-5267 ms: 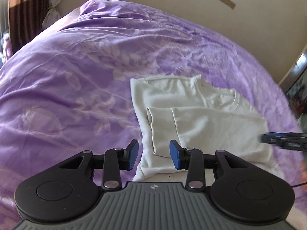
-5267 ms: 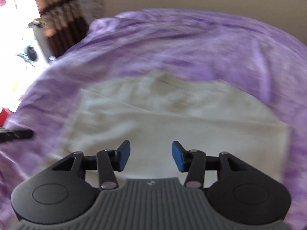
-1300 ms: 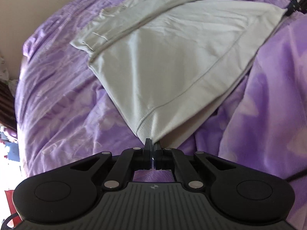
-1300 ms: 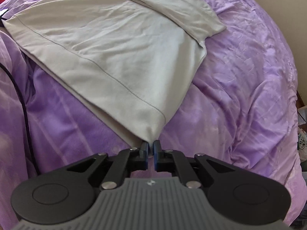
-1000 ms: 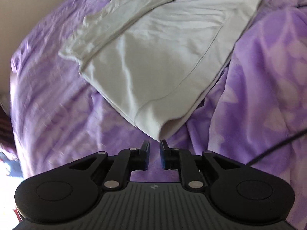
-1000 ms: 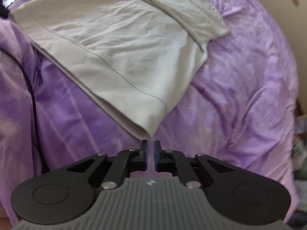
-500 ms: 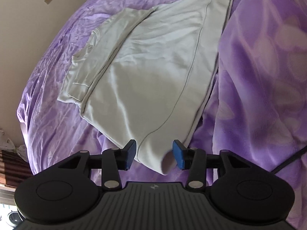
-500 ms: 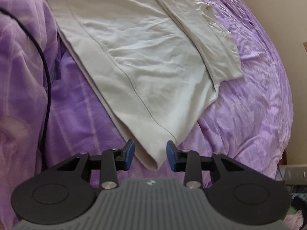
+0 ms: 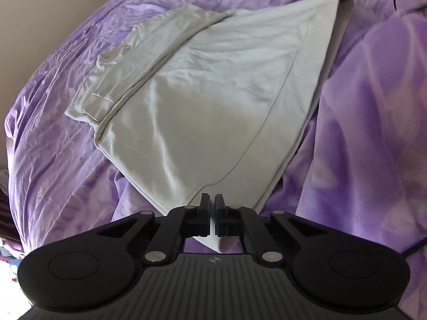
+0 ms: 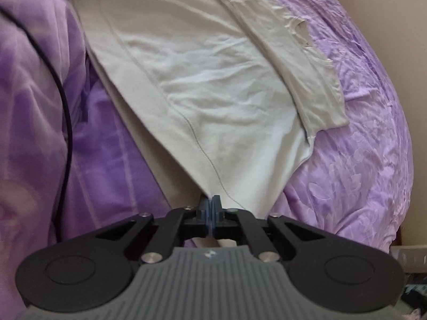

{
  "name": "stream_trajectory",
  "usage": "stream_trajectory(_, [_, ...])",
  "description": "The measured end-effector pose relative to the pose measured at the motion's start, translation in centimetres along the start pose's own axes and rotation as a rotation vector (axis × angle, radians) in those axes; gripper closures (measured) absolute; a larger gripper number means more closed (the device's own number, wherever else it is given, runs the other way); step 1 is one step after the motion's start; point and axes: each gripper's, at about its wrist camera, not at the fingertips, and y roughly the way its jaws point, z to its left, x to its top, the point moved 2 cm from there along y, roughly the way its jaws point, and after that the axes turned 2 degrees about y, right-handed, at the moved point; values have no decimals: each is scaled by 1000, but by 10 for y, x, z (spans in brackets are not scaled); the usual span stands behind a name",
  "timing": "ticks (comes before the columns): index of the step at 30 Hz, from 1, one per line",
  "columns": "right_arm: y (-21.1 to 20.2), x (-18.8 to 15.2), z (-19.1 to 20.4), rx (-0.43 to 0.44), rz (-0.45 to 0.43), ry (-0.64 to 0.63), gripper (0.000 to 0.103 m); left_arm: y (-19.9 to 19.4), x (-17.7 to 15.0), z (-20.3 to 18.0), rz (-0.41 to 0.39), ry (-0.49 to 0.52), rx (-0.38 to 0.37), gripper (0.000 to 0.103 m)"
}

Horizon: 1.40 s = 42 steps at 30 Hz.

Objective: Fold small clothes

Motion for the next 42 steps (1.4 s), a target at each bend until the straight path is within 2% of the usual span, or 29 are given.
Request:
stream_trajectory(3, [-6, -6, -8, 19, 20, 24, 103, -1, -2, 2, 19, -7, -26, 102])
stream_trajectory(5, [-3, -10, -4, 35, 39, 7, 103, 5, -4, 0, 50, 4, -24, 102])
stream_trajectory(8, [6, -12, 6, 49, 48, -5, 103, 13, -10, -6, 104, 15, -63, 103])
stream_trajectory(14, [9, -20, 7, 87, 74, -11, 103, -4, -14, -3, 81, 11, -55, 102])
stream_trajectory(15, [6, -21, 7, 91, 74, -11, 103, -7, -13, -1, 73, 15, -44, 99])
stream_trajectory(16, [1, -21, 6, 88, 67, -14, 102, -11, -11, -1, 63, 20, -31, 91])
stream_trajectory(17, [-3, -21, 6, 78, 57, -20, 92, -15, -10, 0, 49, 28, -16, 85])
stream_trajectory(18, [-7, -21, 6, 67, 44, -25, 73, -18, -8, 1, 42, 43, -5, 74])
stream_trajectory(19, [-10, -20, 5, 58, 33, -26, 67, -20, -7, 0, 40, 61, 3, 63])
stream_trajectory(21, [-14, -19, 6, 56, 16, -33, 65, -23, -6, -3, 43, 105, 26, 56])
stream_trajectory(24, [-14, -19, 12, 40, 13, -61, 65, -22, -8, -7, 65, 173, 35, 56])
stream_trajectory(26, [-13, -20, 12, 47, 13, -67, 65, -19, -10, -12, 66, 225, 36, 47])
stream_trajectory(27, [-11, -21, 12, 48, 15, -70, 63, -16, -11, -14, 67, 252, 45, 38])
stream_trajectory(28, [-11, -22, 13, 41, 15, -76, 63, -14, -12, -17, 65, 276, 54, 34])
stream_trajectory(30, [-10, -22, 14, 26, 10, -97, 57, -6, -12, -24, 75, 326, 78, 34])
stream_trajectory(36, [0, -25, 23, 11, 30, -188, 58, 19, -18, -40, 90, 466, 119, 33])
stream_trajectory(42, [13, -29, 26, -29, 27, -249, 58, 38, -20, -44, 94, 468, 172, 32])
